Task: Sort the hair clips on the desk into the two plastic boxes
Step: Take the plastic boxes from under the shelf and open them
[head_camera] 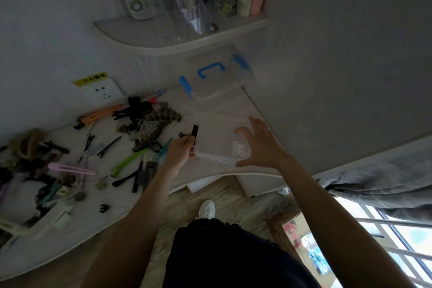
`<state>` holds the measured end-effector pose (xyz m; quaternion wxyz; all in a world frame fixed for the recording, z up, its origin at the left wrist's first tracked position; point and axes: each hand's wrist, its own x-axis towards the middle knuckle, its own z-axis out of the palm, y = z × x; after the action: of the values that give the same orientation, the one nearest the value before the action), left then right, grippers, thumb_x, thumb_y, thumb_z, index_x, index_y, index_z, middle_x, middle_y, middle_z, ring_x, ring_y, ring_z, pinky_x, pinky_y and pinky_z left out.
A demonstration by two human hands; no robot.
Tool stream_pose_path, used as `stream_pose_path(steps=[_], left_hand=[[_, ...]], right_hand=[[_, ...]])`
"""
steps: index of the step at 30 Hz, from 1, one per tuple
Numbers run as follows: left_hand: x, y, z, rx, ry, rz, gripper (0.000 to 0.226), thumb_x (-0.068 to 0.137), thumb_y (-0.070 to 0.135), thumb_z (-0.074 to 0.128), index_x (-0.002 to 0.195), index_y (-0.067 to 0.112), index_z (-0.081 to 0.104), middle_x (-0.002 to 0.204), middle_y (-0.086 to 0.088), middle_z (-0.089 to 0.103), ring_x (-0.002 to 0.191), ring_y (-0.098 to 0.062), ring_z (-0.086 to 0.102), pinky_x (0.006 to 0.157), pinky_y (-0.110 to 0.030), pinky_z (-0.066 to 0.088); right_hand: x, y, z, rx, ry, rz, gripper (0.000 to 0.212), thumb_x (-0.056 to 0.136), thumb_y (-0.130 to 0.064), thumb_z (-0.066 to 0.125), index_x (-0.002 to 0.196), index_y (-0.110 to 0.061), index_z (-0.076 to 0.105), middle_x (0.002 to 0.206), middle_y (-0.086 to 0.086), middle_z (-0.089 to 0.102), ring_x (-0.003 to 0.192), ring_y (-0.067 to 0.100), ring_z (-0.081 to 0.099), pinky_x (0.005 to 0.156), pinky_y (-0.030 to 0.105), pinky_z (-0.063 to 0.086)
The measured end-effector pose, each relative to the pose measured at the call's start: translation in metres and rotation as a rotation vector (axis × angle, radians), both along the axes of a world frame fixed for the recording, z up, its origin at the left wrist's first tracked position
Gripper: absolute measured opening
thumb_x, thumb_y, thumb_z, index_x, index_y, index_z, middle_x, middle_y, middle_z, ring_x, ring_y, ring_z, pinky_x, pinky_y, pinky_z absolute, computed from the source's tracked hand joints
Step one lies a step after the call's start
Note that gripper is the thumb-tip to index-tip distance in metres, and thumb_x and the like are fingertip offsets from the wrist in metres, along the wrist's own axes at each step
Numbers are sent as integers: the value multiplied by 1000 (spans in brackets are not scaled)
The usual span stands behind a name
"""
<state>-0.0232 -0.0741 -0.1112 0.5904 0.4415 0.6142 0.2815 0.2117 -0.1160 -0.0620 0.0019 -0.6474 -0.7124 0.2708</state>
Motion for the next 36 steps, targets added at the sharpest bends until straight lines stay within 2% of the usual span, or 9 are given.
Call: stream_pose_path(steps=[7, 10, 14, 18, 22, 25, 28, 32, 36], left_hand=[[-4, 0, 3, 4, 27, 15, 25, 98, 21, 43, 77, 24, 56, 77, 3, 57, 62, -7, 62, 53, -21, 56], [-5, 0, 4, 21, 44, -34, 21, 98, 22, 42, 82, 23, 56, 83, 1, 57, 71, -12, 60, 57, -23, 57], [-13, -2, 0, 41, 80, -22, 17, 98, 25, 41, 89, 20, 55, 85, 1, 56, 74, -13, 59, 60, -25, 57], [-19, -7, 0, 53, 78, 84, 17, 97, 20, 43, 93, 11, 57, 84, -9, 55, 80, -24, 58, 62, -31, 58], [-7, -12, 8, 136, 38, -51, 19, 87, 22, 63, 104, 25, 56, 76, 2, 55, 73, -11, 60, 70, -29, 58], [18, -10, 10, 139, 74, -98, 28, 86, 11, 62, 112, 3, 57, 84, 4, 60, 74, -8, 62, 70, -25, 57], [44, -10, 11, 134, 65, -46, 27, 88, 7, 58, 114, 1, 55, 93, 0, 62, 78, -9, 63, 72, -28, 58], [64, -18, 11, 53, -17, 88, 30, 89, 9, 57, 118, 8, 50, 93, 1, 61, 75, -6, 63, 71, -27, 58], [73, -28, 10, -34, -63, 59, 33, 88, 14, 60, 117, 8, 47, 91, 3, 59, 73, -6, 63, 64, -24, 59]], right_hand=[[4, -1, 8, -47, 86, -79, 99, 50, -66, 76, 132, -47, 23, 153, 9, 8, 142, 30, -2, 114, 50, 5], [7, -4, 13, -60, 193, -131, 97, 50, -65, 77, 130, -48, 25, 148, 4, 21, 138, 27, 16, 115, 49, 15], [26, -17, 16, 0, 632, -444, 71, 62, -58, 73, 124, -45, 39, 127, -8, 34, 121, 12, 34, 102, 33, 32], [34, -36, 5, 44, 696, -722, 46, 75, -51, 67, 114, -36, 51, 124, -5, 48, 115, 15, 46, 86, 25, 38], [34, -38, 4, 63, 440, -795, 28, 90, -46, 51, 106, -25, 61, 101, 0, 65, 96, 22, 60, 80, 28, 40], [36, -35, 13, 316, -72, -661, 30, 98, -37, 37, 100, -16, 58, 83, 15, 67, 75, 36, 64, 64, 35, 45], [38, -35, 28, 481, -359, -635, 18, 93, -16, 48, 109, -15, 58, 80, 17, 67, 64, 39, 64, 52, 36, 46], [41, -45, 36, 693, -421, -577, 33, 75, 6, 56, 98, -15, 67, 96, 8, 69, 73, 33, 64, 52, 36, 53], [29, -42, 32, 739, -304, -468, 24, 74, 1, 57, 91, -13, 67, 99, 5, 67, 85, 29, 61, 61, 35, 53]])
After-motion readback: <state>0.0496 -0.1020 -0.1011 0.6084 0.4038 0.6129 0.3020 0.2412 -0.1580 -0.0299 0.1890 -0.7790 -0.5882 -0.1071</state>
